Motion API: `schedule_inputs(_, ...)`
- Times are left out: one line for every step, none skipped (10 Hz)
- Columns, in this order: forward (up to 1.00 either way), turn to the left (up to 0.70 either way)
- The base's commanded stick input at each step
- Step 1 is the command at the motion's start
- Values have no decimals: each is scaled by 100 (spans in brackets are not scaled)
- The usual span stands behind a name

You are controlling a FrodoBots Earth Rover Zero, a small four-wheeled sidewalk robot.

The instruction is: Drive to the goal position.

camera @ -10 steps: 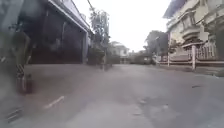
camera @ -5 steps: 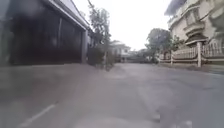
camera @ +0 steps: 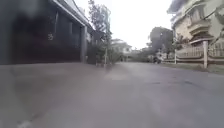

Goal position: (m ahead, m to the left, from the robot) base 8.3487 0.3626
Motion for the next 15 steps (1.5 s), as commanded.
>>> schedule_inputs(100,-40)
schedule_inputs(100,-21)
schedule_inputs(100,0)
schedule_inputs(100,0)
schedule_inputs(100,0)
schedule_inputs(100,0)
schedule_inputs(100,0)
schedule_inputs(100,0)
schedule_inputs(100,0)
schedule_inputs(100,0)
schedule_inputs(100,0)
schedule_inputs(100,0)
schedule_inputs(100,-1)
schedule_inputs(100,-12)
schedule_inputs(100,-37)
